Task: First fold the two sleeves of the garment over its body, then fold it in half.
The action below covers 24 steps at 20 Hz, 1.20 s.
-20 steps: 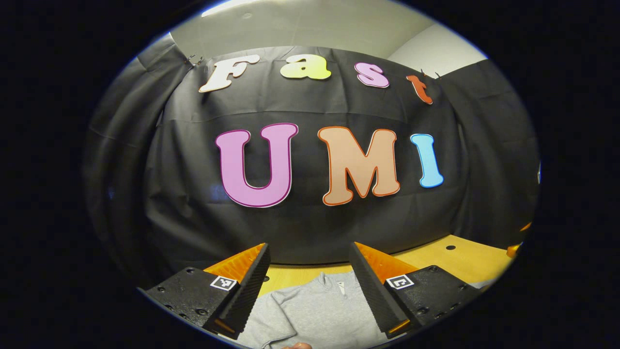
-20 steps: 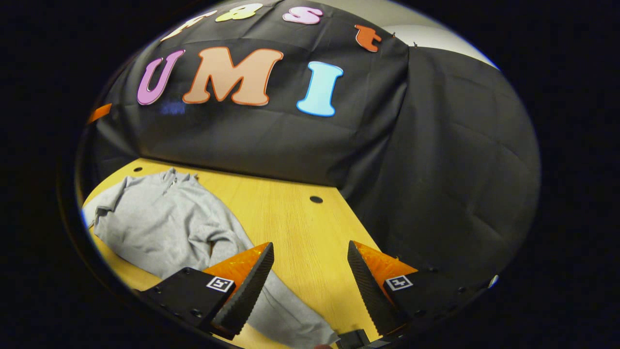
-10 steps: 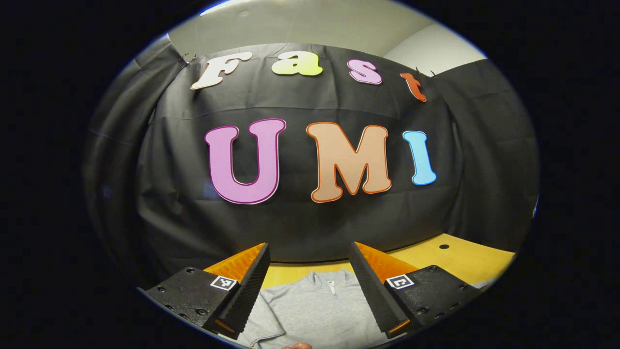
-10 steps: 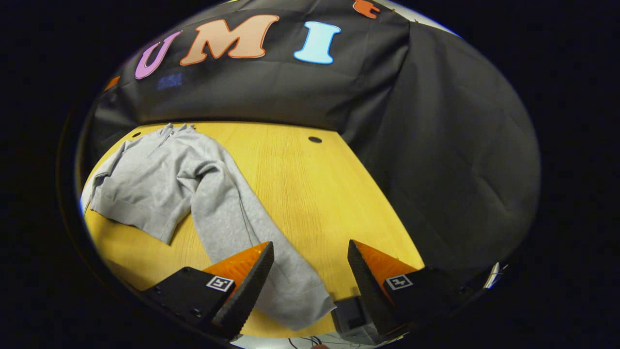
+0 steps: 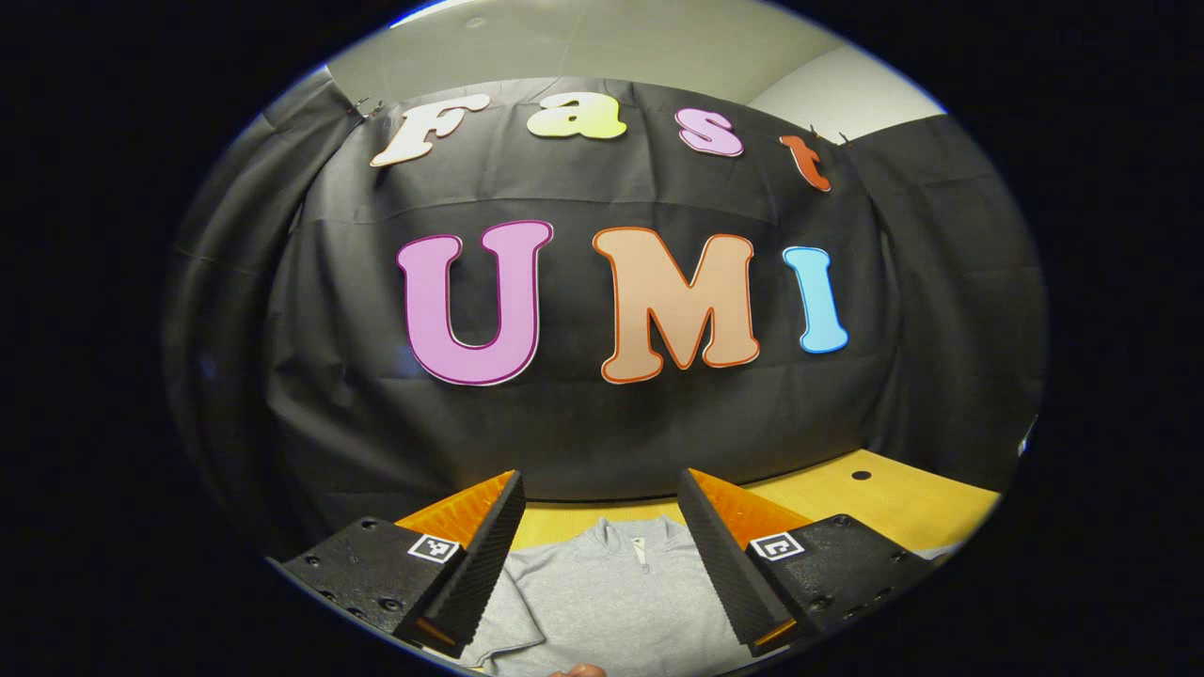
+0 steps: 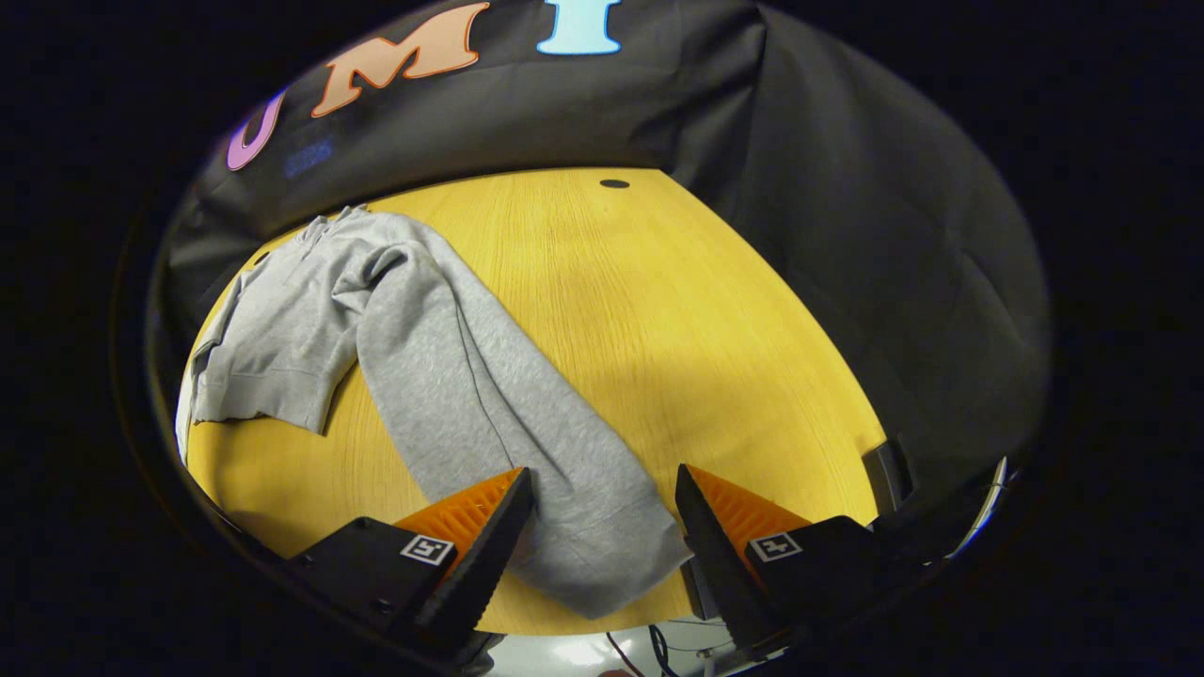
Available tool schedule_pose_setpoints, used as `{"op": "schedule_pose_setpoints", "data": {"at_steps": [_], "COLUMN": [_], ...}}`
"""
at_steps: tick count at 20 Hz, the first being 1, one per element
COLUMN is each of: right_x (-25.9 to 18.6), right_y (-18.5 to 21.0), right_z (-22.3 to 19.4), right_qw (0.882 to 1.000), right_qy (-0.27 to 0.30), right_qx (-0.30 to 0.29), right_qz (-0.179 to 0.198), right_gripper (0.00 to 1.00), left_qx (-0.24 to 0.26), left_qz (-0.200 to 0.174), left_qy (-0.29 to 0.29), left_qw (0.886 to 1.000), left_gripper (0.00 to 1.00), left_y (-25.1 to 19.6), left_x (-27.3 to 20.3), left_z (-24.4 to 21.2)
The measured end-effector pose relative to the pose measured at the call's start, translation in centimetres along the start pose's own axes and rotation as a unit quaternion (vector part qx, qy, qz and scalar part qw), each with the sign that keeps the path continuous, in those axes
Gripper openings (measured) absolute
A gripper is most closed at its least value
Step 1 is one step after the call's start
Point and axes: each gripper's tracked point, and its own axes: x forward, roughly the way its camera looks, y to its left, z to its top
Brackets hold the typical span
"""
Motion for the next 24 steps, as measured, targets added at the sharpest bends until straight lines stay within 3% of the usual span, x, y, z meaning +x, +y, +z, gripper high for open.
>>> {"op": "schedule_pose_setpoints", "data": {"at_steps": [4,6,10,11,14,16,17,19,20,23,24], "right_x": [0.7,0.7,0.8,0.7,0.5,0.1,0.0,-0.5,-0.9,-1.6,-2.0], "right_y": [0.8,1.4,3.1,3.1,3.3,3.8,4.0,4.3,4.7,5.9,6.3], "right_z": [-0.8,-1.2,-1.1,-0.9,-0.7,-0.3,0.2,2.5,3.9,7.4,8.5], "right_qw": [1.0,0.999,0.998,0.998,0.999,0.998,0.998,0.997,0.995,0.993,0.991], "right_qy": [0.02,0.032,0.036,0.031,0.023,0.027,0.022,-0.008,-0.023,-0.051,-0.059], "right_qx": [-0.002,0.018,0.018,0.02,0.021,0.043,0.056,0.077,0.085,0.096,0.1], "right_qz": [0.016,0.032,0.049,0.041,0.012,0.022,0.027,0.031,0.036,0.054,0.062], "right_gripper": [0.98,0.88,0.5,0.22,0.02,0.06,0.02,0.02,0.06,0.02,0.06], "left_qx": [0.004,0.004,0.002,0.003,0.006,0.01,0.011,0.014,0.015,0.018,0.02], "left_qz": [0.005,0.007,0.008,0.008,0.012,0.014,0.016,0.018,0.019,0.019,0.02], "left_qy": [-0.001,0.0,0.002,0.0,-0.003,-0.002,-0.003,-0.005,-0.005,-0.006,-0.007], "left_qw": [1.0,1.0,1.0,1.0,1.0,1.0,1.0,1.0,1.0,1.0,1.0], "left_gripper": [0.96,0.96,0.98,0.96,0.94,0.96,0.96,0.96,0.95,0.98,0.95], "left_y": [0.2,0.3,0.4,0.4,1.0,1.3,1.5,1.8,1.9,2.2,2.4], "left_x": [-0.2,-0.3,-0.3,-0.4,-0.6,-0.7,-0.7,-1.0,-1.0,-1.2,-1.3], "left_z": [0.1,0.0,0.0,0.2,0.3,0.3,0.3,0.5,0.6,0.6,0.7]}}
